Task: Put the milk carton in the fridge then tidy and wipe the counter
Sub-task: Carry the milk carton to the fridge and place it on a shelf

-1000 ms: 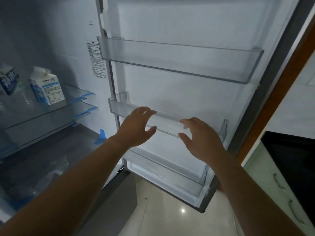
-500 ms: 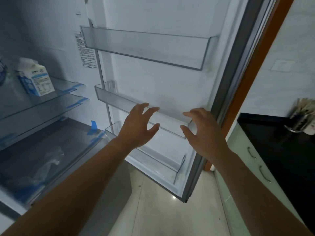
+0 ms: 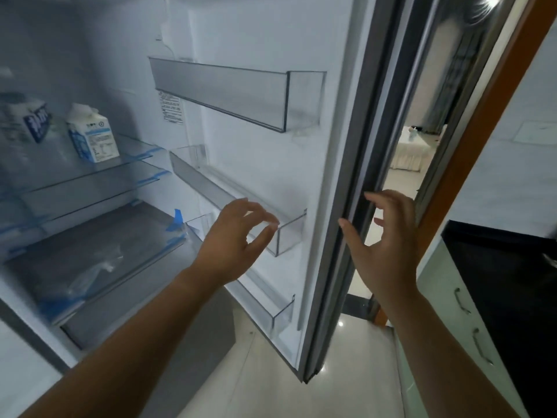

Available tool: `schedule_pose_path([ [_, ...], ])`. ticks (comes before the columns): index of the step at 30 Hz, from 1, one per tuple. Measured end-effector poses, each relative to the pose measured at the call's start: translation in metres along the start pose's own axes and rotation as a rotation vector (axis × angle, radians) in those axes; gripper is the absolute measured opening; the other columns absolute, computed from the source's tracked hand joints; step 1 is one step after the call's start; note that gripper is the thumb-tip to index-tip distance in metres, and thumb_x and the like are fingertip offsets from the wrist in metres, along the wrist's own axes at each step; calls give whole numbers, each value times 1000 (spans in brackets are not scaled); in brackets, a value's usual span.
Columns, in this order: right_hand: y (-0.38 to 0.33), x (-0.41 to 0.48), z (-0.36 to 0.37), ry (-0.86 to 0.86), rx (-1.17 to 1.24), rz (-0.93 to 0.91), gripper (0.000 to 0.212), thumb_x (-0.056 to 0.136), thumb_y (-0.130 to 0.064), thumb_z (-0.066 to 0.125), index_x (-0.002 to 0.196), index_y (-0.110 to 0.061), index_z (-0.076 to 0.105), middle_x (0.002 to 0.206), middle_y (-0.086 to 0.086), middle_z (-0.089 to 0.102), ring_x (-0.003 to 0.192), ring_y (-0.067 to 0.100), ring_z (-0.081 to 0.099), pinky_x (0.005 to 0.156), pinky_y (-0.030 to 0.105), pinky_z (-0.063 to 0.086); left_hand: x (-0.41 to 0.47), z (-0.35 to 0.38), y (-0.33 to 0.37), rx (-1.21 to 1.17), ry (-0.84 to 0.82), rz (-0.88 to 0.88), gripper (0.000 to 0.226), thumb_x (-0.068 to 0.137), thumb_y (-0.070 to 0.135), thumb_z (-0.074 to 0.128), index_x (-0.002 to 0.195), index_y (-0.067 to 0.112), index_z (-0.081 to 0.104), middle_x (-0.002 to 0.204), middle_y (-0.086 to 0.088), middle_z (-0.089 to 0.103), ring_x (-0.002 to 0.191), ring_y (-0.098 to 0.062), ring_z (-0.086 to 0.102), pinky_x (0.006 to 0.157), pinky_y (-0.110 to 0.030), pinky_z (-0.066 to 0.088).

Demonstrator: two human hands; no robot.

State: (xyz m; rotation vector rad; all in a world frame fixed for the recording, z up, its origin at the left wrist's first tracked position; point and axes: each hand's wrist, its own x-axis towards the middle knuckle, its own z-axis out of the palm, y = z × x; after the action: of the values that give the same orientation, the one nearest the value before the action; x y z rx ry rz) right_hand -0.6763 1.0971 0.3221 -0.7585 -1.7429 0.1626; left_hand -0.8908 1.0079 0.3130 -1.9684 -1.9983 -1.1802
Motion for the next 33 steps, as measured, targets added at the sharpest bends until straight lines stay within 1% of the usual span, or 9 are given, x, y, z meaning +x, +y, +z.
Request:
schedule_pose_path([
  [6, 28, 4, 4, -92, 102, 29, 77, 74, -28, 76, 135, -4, 36, 137, 16, 44, 123, 26, 48, 91, 43, 53, -5, 5, 3, 80, -2, -93, 46, 86, 60, 29, 105, 34, 62, 123, 10, 54, 125, 2, 32, 96, -10, 20],
  [11, 33, 2, 8, -123, 174, 25, 83, 75, -33, 75, 140, -5, 31, 138, 14, 44, 125, 26, 47, 93, 45, 51, -21, 6, 19, 151, 98, -139, 41, 92, 52, 28, 113, 34, 58, 135, 9, 45, 121, 3, 34, 88, 4, 21],
  [13, 29, -4, 10, -119, 195, -18, 81, 77, -35, 73, 138, -2, 32, 135, 18, 45, 123, 30, 48, 90, 47, 52, -30, 4, 23, 147, 126, -178, 43, 93, 50, 27, 120, 33, 56, 139, 10, 41, 124, 2, 33, 95, 1, 17],
  [15, 21, -12, 11, -114, 228, -54, 78, 78, -34, 70, 137, 0, 34, 133, 20, 46, 120, 32, 50, 88, 46, 53, -40, -1, 26, 146, 151, -234, 43, 92, 51, 29, 122, 34, 55, 141, 12, 40, 126, 0, 35, 100, -13, 26],
  [18, 6, -26, 17, -115, 310, -123, 71, 79, -25, 69, 135, -1, 35, 130, 17, 46, 118, 26, 51, 90, 34, 52, -55, -15, 30, 219, 172, -298, 43, 89, 54, 33, 120, 34, 56, 139, 12, 42, 118, 3, 39, 92, -20, 35],
  [20, -6, -35, 23, -125, 403, -175, 63, 82, -21, 67, 134, -3, 35, 130, 12, 43, 118, 25, 51, 91, 29, 51, -66, -27, 33, 274, 183, -337, 43, 88, 54, 35, 120, 33, 55, 137, 8, 45, 118, -2, 43, 92, -25, 39],
  [24, -35, -51, 42, -203, 566, -302, 54, 87, -20, 58, 133, -4, 35, 134, 13, 45, 123, 29, 49, 91, 41, 52, -95, -58, 32, 361, 230, -455, 46, 88, 57, 39, 127, 33, 48, 138, 4, 46, 122, -9, 44, 97, -29, 40],
  [28, -67, -62, 74, -397, 703, -355, 54, 88, -22, 58, 134, -3, 36, 138, 17, 43, 131, 26, 41, 96, 41, 48, -125, -89, 27, 435, 291, -538, 43, 88, 51, 43, 126, 33, 50, 138, 5, 47, 118, -4, 42, 92, -19, 36],
  [33, -121, -69, 124, -518, 730, -412, 67, 86, -39, 58, 138, -6, 32, 144, 17, 34, 135, 23, 33, 106, 27, 38, -150, -122, 13, 427, 343, -594, 45, 83, 48, 49, 126, 33, 48, 134, 7, 50, 114, 1, 42, 89, -1, 28],
])
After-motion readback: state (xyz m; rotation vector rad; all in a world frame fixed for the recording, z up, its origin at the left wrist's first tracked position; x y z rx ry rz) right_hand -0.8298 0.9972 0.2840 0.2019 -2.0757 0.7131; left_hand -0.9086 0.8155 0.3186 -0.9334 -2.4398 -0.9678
